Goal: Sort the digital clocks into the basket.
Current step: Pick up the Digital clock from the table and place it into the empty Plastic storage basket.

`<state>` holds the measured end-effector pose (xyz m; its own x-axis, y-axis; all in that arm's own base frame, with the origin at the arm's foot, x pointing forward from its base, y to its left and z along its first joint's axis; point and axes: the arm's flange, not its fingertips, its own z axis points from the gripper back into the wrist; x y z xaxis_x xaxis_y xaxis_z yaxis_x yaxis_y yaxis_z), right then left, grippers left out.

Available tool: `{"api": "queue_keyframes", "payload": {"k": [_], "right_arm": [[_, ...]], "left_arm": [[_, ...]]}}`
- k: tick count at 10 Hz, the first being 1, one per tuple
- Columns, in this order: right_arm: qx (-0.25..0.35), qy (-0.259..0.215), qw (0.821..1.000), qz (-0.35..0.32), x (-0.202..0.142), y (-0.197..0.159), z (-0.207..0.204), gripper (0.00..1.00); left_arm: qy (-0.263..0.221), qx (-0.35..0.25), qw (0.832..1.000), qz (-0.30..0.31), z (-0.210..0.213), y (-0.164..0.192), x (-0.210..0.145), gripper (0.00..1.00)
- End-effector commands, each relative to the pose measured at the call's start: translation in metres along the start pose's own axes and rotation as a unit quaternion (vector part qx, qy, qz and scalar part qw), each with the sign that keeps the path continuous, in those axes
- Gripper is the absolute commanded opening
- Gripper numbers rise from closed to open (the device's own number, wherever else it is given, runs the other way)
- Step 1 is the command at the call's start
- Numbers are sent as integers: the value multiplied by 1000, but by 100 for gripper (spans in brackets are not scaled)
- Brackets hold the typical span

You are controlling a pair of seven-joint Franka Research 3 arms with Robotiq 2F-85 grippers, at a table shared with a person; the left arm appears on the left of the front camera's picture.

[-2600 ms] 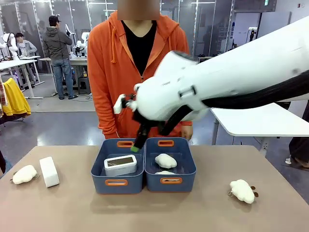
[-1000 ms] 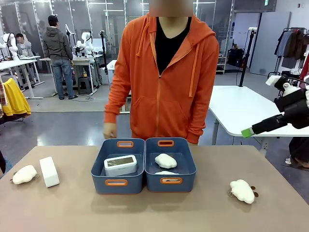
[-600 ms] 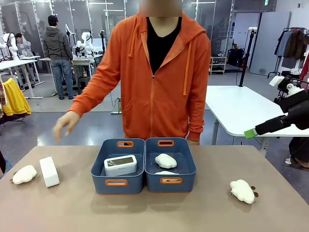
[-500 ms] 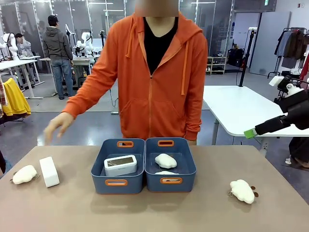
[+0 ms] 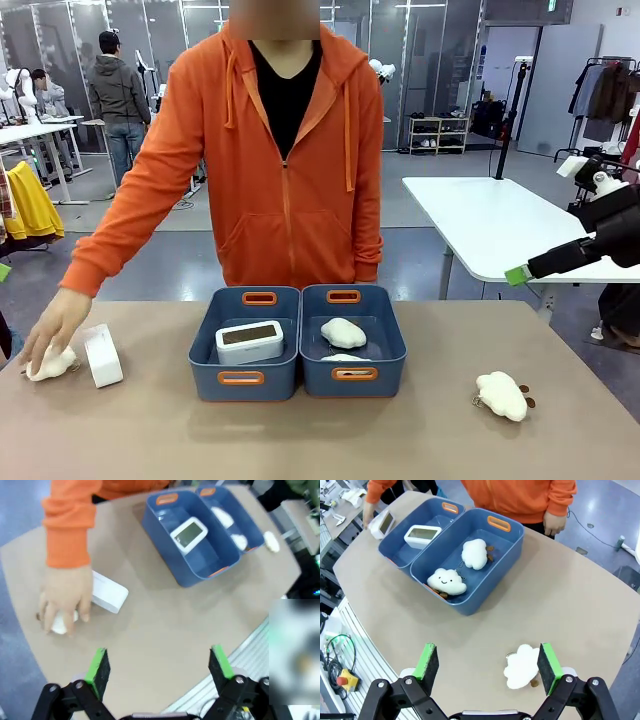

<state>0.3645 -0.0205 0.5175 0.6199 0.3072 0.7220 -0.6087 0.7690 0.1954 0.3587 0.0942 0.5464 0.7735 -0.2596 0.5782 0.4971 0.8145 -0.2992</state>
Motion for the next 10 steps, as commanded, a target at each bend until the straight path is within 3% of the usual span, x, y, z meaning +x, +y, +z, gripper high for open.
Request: {"api": "queue_keyframes", "payload": {"k": [1,2,3,4,6,10], "right_arm": [[2,4,1000,-9,-2,3,1,100],[2,4,1000,-9,-2,3,1,100],[2,4,1000,-9,-2,3,1,100],[2,4,1000,-9,-2,3,1,100],[2,4,1000,-9,-2,3,1,100],[2,4,1000,-9,-2,3,1,100]], "left_arm": [[11,21,1000,-4,-2,-5,6,100],[7,22,1000,-7,1,-5,7,100],[-7,-16,999,-38,17,-2,2,100],[-43,-11,999,-7,33,5,0,100],[-68,5,998,-3,46,8,-8,100],[-76,15,997,11,43,9,-2,100]]}}
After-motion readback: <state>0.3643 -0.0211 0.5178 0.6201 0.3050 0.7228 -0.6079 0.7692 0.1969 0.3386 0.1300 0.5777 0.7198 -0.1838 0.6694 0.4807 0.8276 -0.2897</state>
